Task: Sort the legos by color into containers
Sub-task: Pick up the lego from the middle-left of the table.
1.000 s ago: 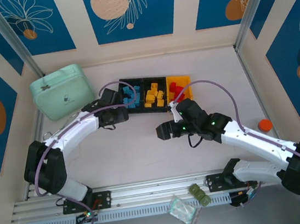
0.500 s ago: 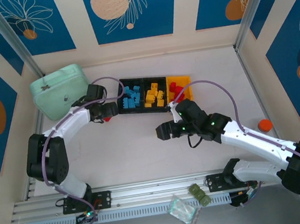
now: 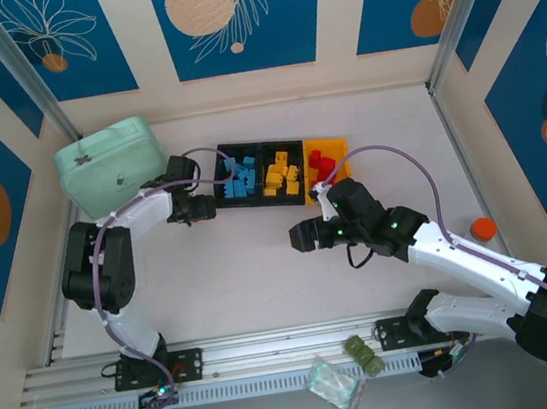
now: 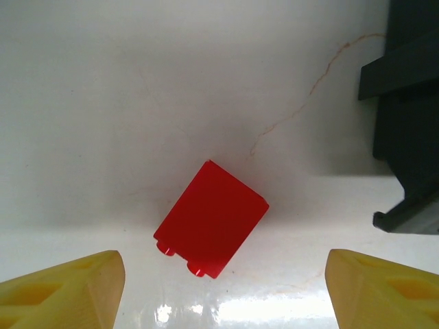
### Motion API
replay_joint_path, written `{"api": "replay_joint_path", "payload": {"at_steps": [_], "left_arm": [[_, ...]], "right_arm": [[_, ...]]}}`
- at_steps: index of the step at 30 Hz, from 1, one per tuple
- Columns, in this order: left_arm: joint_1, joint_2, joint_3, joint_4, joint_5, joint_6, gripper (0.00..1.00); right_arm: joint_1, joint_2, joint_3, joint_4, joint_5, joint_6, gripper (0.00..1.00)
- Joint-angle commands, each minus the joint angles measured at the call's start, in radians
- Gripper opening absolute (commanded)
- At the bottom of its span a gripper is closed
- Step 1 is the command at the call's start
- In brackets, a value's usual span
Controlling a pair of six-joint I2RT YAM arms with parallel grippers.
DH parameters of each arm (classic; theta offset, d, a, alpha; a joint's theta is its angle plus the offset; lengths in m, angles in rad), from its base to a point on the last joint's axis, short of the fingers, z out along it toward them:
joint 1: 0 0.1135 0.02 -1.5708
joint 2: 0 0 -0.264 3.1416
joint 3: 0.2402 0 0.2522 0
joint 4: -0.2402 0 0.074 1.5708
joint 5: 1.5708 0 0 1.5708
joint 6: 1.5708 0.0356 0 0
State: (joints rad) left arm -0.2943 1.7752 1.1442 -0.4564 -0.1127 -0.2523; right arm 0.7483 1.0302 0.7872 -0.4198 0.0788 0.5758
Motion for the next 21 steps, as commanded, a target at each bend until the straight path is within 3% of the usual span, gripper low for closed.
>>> {"api": "replay_joint_path", "payload": {"at_steps": [1,14,21], "left_arm": [[0.014,0.031,0.038,-0.029,-0.033,0.032,0.75],[0.024,0.102,0.081,-0.045,-0.093,0.031,0.72],[0.040,0.151,0.139,-0.080,-0.093,0.036,0.66]], "right_arm": [[-0.006,-0.016,-0.015,-0.017,-0.010,-0.009,0.76],[-0.010,-0.025,-0.021,-0.025,-0.004,0.002,0.76],[-0.011,-0.027,-0.025,-0.026,-0.004,0.008,0.76]]}}
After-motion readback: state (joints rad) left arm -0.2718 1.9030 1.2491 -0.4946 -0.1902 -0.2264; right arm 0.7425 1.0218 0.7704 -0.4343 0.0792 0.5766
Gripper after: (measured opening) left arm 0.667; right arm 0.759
